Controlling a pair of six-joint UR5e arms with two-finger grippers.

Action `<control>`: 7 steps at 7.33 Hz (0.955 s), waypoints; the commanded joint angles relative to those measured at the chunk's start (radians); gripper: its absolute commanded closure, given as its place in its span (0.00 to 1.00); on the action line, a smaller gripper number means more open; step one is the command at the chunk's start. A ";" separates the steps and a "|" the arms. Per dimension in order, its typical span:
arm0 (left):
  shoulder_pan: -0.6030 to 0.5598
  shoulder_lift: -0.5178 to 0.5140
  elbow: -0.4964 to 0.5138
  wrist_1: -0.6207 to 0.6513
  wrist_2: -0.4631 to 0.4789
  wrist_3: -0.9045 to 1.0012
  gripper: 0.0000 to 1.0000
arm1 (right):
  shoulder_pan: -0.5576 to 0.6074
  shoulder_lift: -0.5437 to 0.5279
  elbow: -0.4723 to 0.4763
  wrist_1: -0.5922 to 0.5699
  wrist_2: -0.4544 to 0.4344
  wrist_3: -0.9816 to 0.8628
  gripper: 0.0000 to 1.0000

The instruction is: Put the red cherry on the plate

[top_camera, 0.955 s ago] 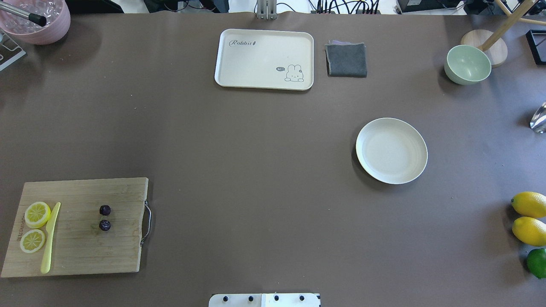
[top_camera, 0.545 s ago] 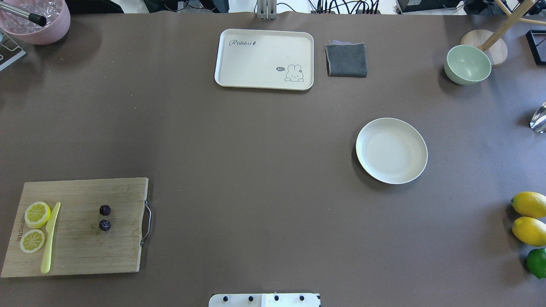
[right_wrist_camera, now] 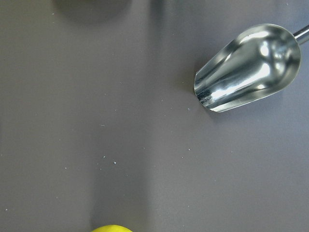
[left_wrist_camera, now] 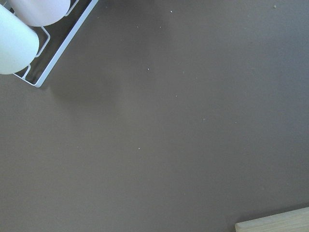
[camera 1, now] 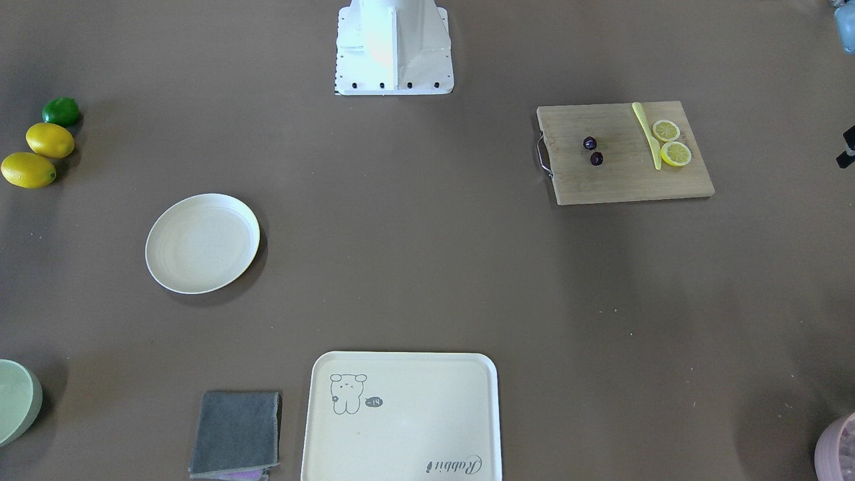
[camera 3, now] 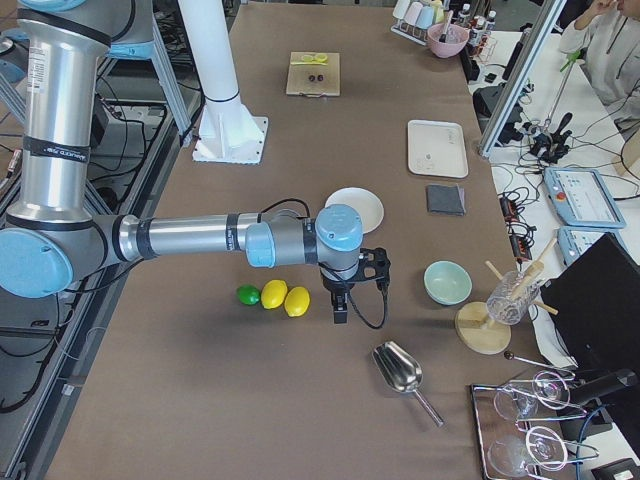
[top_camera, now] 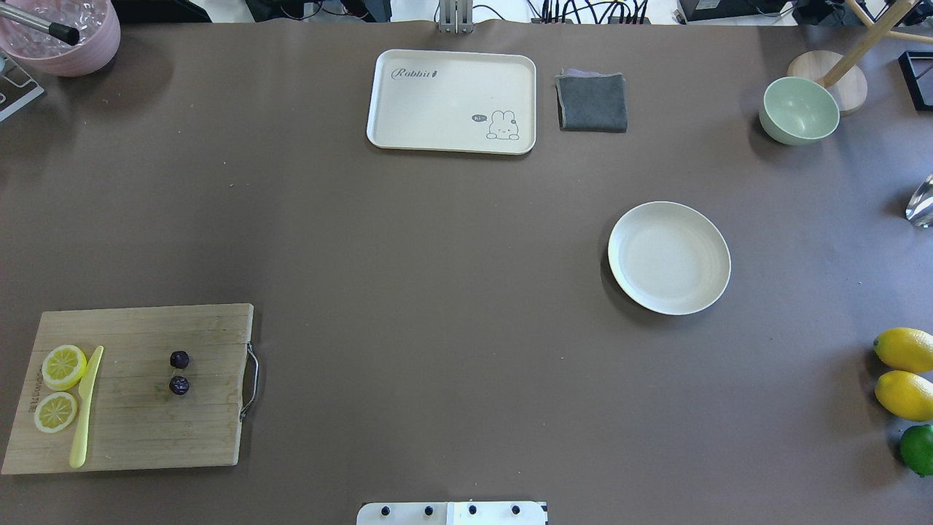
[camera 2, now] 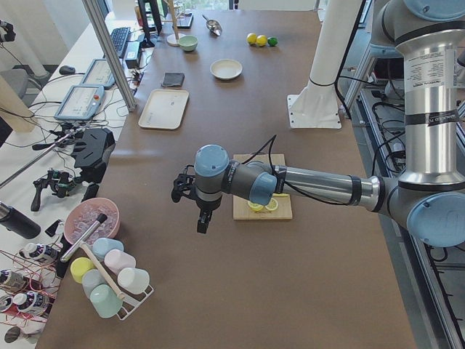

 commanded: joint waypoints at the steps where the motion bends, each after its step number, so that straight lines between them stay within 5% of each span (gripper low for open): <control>1: 0.001 0.010 -0.001 -0.003 0.001 0.001 0.02 | -0.004 -0.001 0.005 0.001 0.004 0.001 0.00; 3: 0.003 0.011 -0.002 -0.041 -0.001 -0.003 0.02 | -0.032 -0.001 0.005 0.034 0.099 0.007 0.00; 5: 0.029 0.007 -0.001 -0.037 0.001 -0.008 0.03 | -0.168 -0.009 -0.005 0.201 0.092 0.022 0.00; 7: 0.050 -0.004 -0.004 -0.043 -0.001 -0.005 0.03 | -0.268 0.026 -0.012 0.211 0.096 0.106 0.00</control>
